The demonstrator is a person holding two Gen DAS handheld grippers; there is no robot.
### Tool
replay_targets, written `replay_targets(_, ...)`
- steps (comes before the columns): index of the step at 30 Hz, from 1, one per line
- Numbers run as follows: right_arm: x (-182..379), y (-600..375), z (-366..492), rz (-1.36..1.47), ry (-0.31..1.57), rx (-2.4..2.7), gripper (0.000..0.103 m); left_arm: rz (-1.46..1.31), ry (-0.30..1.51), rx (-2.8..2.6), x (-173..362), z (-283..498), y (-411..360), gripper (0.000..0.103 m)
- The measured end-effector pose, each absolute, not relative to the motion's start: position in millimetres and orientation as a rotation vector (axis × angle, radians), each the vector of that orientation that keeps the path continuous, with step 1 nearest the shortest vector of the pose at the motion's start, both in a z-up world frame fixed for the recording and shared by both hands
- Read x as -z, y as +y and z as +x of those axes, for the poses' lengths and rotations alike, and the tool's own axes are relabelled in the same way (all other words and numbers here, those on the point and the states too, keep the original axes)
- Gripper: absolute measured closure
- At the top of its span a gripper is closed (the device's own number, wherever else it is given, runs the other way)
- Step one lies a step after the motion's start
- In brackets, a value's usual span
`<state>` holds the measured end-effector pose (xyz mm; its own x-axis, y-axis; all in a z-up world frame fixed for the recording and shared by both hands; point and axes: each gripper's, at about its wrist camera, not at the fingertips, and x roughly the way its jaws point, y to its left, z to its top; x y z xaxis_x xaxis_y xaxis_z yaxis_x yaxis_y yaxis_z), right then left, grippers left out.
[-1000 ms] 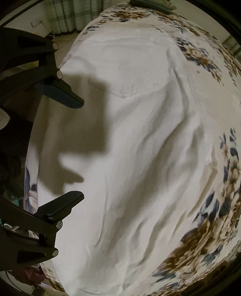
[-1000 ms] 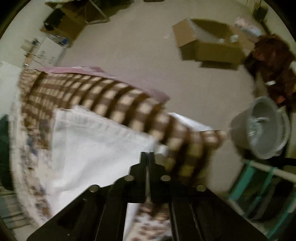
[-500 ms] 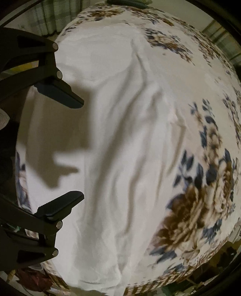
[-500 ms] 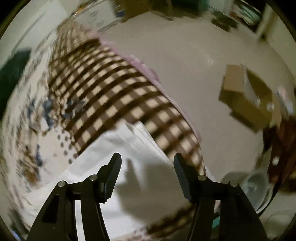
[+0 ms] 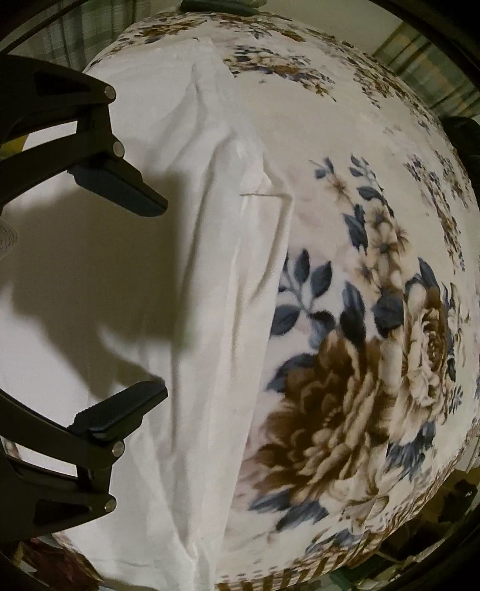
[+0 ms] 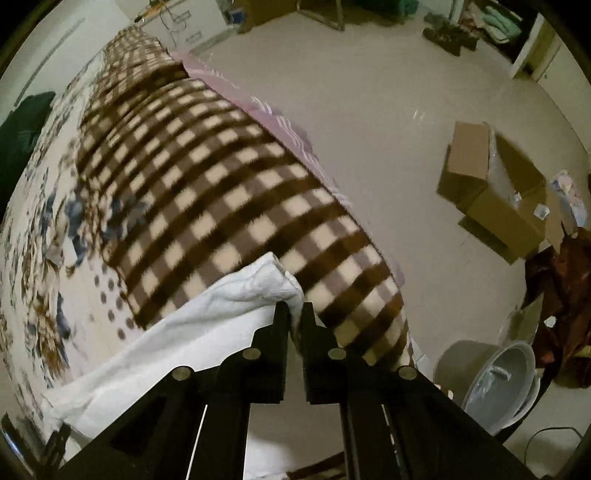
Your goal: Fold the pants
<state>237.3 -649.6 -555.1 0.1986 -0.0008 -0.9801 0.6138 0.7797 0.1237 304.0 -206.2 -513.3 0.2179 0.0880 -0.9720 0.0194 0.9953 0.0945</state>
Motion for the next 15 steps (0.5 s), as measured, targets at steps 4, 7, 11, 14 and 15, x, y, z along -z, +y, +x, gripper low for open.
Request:
replay_targets(4,531,-665,211,0.623,1.279,0.489,0.056,0.088,1.345,-0.048,512,302,-201,0.012)
replay_targets(7,524,-677,178,0.673,1.28,0.561,0.056,0.081,1.365,-0.037,513,293,-202,0.012)
replay_targets(11,554,-686,137,0.834,1.319,0.598,0.056,0.089,1.389,-0.018,514,275,-203,0.012)
replay_targets(14,583,-683,116,1.003,1.289,0.594,0.056,0.118,1.409,0.002,519,257,-209,0.012)
replay_targets(15,587,-680,113,1.035,1.263,0.584,0.072,0.133,1.419,0.004,522,252,-210,0.012)
